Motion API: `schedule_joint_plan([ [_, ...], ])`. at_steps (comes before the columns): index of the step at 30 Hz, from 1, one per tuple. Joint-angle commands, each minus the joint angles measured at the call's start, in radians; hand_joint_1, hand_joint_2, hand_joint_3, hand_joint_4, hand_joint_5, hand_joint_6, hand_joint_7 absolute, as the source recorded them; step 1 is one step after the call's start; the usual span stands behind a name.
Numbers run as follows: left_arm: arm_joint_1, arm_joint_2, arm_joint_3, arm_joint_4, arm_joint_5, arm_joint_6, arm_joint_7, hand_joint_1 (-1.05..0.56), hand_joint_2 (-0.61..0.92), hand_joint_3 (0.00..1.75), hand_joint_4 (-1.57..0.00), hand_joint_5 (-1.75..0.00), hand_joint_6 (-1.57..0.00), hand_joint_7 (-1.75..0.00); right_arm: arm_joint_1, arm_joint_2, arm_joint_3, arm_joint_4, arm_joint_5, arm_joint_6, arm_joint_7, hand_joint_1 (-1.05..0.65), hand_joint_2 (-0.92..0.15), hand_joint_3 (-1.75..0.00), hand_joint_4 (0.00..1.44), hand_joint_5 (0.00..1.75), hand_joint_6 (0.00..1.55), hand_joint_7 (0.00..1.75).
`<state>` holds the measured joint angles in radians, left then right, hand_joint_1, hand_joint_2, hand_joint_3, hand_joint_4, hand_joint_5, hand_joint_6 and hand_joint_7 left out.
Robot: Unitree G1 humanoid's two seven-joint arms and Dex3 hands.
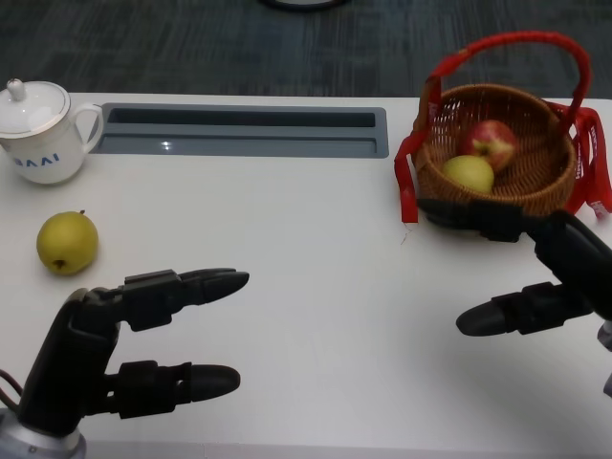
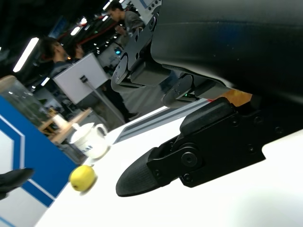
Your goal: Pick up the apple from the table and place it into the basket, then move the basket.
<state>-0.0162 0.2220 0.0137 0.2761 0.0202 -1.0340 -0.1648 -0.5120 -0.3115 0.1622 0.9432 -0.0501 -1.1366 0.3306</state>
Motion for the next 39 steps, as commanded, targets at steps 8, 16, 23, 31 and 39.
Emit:
schedule_joint_plan([
  [8, -0.017, 0.037, 0.005, 0.022, -0.044, -0.005, -0.038, -0.44, 0.66, 0.0, -0.88, 0.0, -0.83, 0.0, 0.088, 0.094, 0.0, -0.138, 0.114, 0.0, 0.092, -0.52, -0.79, 0.0, 0.72, 0.02, 0.65, 0.02],
  [16, -0.023, 0.053, 0.005, 0.023, -0.076, -0.003, -0.071, -0.44, 0.67, 0.0, -0.86, 0.0, -0.81, 0.0, 0.103, 0.164, 0.0, -0.167, 0.171, -0.002, 0.154, -0.54, -0.8, -0.01, 0.75, 0.01, 0.67, 0.01],
  [23, -0.023, 0.055, 0.001, 0.021, -0.1, -0.005, -0.094, -0.42, 0.67, 0.0, -0.87, 0.0, -0.81, 0.0, 0.138, 0.212, -0.002, -0.212, 0.206, 0.027, 0.175, -0.47, -0.79, 0.0, 0.78, 0.01, 0.72, 0.02],
  [31, -0.014, 0.049, 0.002, 0.001, -0.105, 0.003, -0.105, -0.42, 0.66, 0.0, -0.88, -0.01, -0.82, 0.0, 0.154, 0.238, -0.008, -0.226, 0.204, 0.031, 0.177, -0.41, -0.78, 0.0, 0.8, 0.01, 0.75, 0.01],
  [39, -0.009, 0.053, 0.0, -0.019, -0.12, 0.021, -0.117, -0.41, 0.66, 0.0, -0.87, 0.0, -0.81, 0.0, 0.148, 0.251, -0.024, -0.203, 0.202, 0.015, 0.172, -0.38, -0.77, 0.0, 0.83, 0.01, 0.77, 0.01],
])
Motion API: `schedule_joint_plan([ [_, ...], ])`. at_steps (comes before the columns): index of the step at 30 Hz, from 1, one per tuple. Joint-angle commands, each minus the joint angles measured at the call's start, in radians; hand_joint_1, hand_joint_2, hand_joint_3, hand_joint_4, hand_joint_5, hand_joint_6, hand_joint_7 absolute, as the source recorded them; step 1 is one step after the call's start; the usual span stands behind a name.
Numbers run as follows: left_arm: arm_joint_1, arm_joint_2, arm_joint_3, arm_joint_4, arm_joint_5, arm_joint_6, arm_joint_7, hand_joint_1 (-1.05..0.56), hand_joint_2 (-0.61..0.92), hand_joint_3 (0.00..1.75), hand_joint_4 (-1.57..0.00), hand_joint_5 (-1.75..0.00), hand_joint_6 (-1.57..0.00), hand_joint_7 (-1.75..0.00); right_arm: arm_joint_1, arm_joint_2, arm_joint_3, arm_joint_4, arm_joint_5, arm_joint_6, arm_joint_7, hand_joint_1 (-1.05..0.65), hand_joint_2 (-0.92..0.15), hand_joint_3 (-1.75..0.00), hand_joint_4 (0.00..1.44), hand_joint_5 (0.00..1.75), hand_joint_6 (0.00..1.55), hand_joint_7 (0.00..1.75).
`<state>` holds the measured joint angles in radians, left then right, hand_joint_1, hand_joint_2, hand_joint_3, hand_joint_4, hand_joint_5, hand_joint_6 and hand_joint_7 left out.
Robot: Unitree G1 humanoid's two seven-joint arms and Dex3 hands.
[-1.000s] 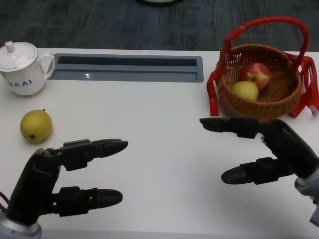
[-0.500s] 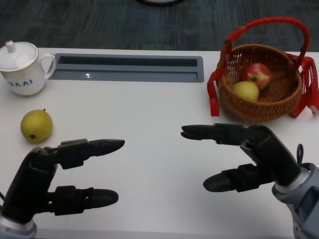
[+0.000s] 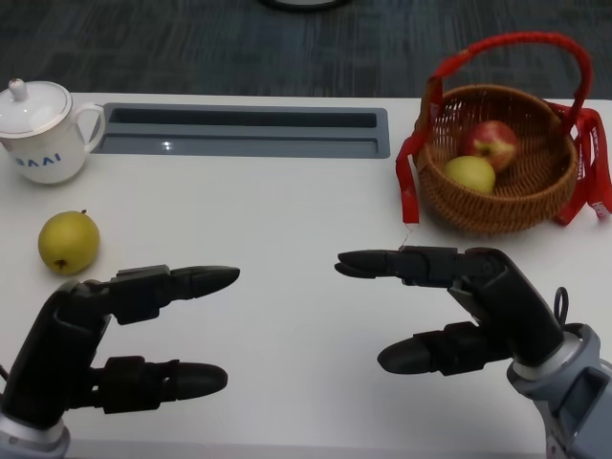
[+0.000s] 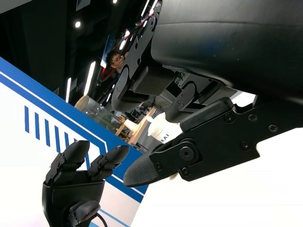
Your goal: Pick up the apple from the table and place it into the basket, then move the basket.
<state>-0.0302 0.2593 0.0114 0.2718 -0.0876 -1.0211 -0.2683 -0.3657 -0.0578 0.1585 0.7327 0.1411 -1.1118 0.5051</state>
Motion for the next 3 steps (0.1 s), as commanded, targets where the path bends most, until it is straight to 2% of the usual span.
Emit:
schedule_joint_plan([
  [1, 0.003, 0.016, 0.002, -0.011, -0.014, 0.006, -0.016, -0.4, 0.66, 0.0, -0.87, 0.0, -0.81, 0.0, 0.001, -0.001, -0.022, 0.011, 0.012, -0.012, -0.002, -0.38, -0.77, 0.0, 0.84, 0.01, 0.78, 0.01],
  [3, -0.002, 0.015, 0.002, -0.003, -0.016, -0.001, -0.02, -0.4, 0.66, 0.0, -0.87, 0.0, -0.81, 0.0, -0.002, 0.001, -0.026, 0.017, 0.014, -0.015, -0.002, -0.38, -0.77, 0.0, 0.84, 0.01, 0.78, 0.01],
])
